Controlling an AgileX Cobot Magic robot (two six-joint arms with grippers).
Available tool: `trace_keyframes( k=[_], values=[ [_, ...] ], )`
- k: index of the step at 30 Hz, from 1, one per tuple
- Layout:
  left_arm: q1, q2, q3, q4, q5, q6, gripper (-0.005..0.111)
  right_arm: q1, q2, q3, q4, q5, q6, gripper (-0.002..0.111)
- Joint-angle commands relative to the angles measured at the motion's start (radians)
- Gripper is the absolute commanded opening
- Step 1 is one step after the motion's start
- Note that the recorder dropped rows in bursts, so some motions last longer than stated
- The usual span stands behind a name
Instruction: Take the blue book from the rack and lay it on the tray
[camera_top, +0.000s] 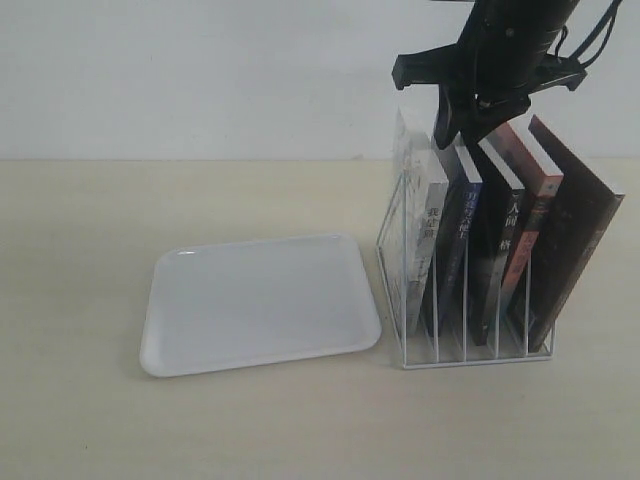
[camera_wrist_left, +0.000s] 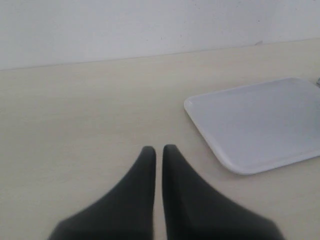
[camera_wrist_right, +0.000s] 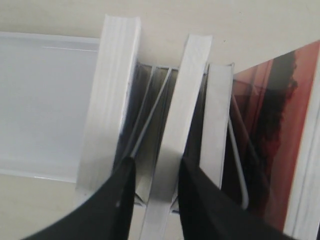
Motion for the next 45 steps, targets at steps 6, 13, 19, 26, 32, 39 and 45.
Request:
trace_keyframes(
  k=[6, 13, 19, 26, 32, 39, 45],
  values=[
    [0.0, -0.003, -0.003, 0.001, -0.015, -0.007, 0.005, -0.001, 0.002, -0.005, -0.012, -0.001, 0.005, 0.029],
    [0.0, -0.003, -0.003, 0.001, -0.015, -0.007, 0.005, -0.001, 0.039, -0.005, -0.01, -0.001, 0.01, 0.029],
    [0.0, -0.003, -0.003, 0.001, -0.015, -0.007, 0.005, -0.001, 0.045, -0.005, -0.008, -0.001, 0.018, 0.027],
    [0.0, -0.003, -0.003, 0.001, -0.015, -0.007, 0.005, -0.001, 0.049, -0.005, -0.008, -0.001, 0.018, 0.001],
    [0.0, -0.003, -0.003, 0.001, -0.015, -0.007, 0.005, -0.001, 0.049, -0.005, -0.01, -0.001, 0.016, 0.0],
    [0.0, -0.003, -0.003, 0.001, -0.015, -0.007, 0.005, -0.001, 0.009, -0.005, -0.012, -0.001, 0.018, 0.0],
    [0.0, -0.003, -0.003, 0.001, -0.015, -0.007, 0.005, -0.001, -0.096, -0.072, -0.018, -0.001, 0.021, 0.0]
  ],
)
